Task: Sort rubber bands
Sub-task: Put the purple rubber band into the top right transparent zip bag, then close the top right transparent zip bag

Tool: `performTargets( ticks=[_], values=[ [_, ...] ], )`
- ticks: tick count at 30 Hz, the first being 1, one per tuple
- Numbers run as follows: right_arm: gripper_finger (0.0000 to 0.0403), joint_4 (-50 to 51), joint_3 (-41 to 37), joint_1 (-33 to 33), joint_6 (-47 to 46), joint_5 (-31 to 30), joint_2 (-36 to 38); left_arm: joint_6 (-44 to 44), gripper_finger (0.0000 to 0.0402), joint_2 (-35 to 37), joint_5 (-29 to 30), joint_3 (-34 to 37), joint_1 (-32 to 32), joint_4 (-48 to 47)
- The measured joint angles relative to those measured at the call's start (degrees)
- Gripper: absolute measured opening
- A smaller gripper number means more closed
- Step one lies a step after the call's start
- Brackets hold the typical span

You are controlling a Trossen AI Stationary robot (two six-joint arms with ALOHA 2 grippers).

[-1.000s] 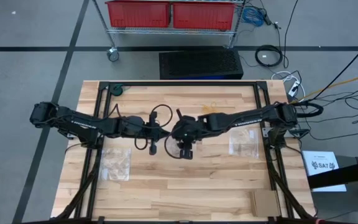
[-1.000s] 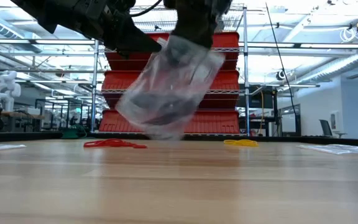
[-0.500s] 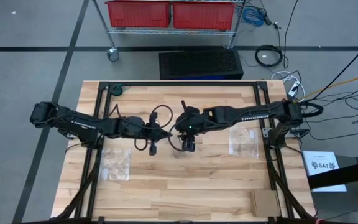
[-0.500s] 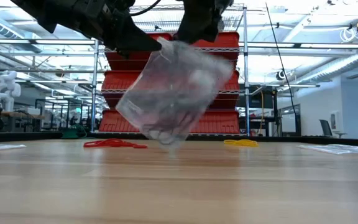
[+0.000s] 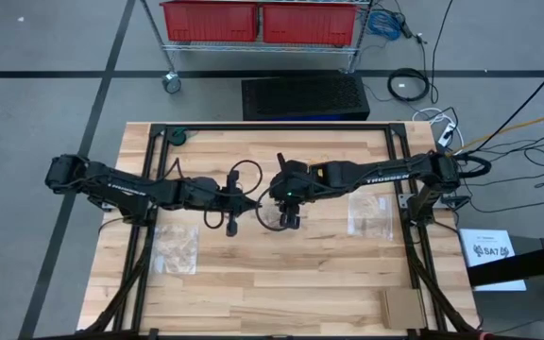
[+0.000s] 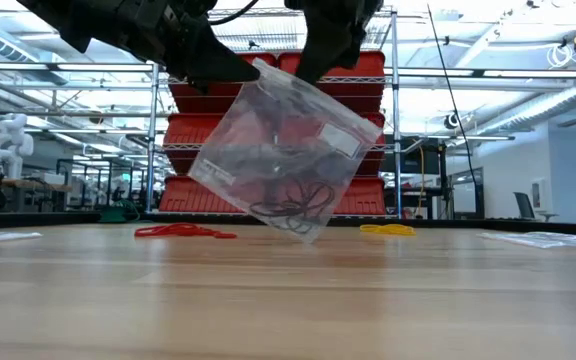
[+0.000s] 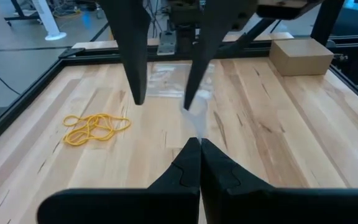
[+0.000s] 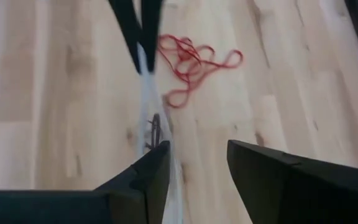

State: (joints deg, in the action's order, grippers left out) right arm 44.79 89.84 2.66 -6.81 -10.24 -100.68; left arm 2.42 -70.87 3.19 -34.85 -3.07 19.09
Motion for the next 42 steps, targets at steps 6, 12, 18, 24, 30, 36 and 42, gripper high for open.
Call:
performTargets(
  ticks=[6,12,18,24,30,36,42],
  values=[
    [0.0160,4.7,1.5,0.1,0.0,-2.2,0.0,0.0,0.0000,0.0,0.0,0.0,0.0,0.0],
    [0.0180,18.8,9.0,0.1,-0.2,-3.5,0.0,0.0,0.0000,0.0,0.0,0.0,0.0,-0.2],
    [0.0178,28.4,8.7,0.4,-6.3,-3.6,4.0,0.0,0.0000,0.0,0.0,0.0,0.0,-0.8],
    [0.0161,22.3,0.6,3.4,-9.9,-6.3,10.3,1.0,0.0000,1.3,2.9,-0.1,-0.6,-1.7],
    [0.0128,17.4,-7.5,6.2,-11.7,-6.6,13.3,2.1,0.0000,-0.7,8.6,-5.1,-4.0,-7.9],
    [0.0062,14.1,-12.6,8.8,-12.0,-6.3,13.3,3.9,0.0000,-8.2,9.5,-12.6,-8.5,-11.1],
    [0.0007,12.5,-16.3,13.6,-16.1,-6.4,13.4,3.0,0.0000,-17.8,9.5,-17.2,-11.6,-15.8]
  ],
)
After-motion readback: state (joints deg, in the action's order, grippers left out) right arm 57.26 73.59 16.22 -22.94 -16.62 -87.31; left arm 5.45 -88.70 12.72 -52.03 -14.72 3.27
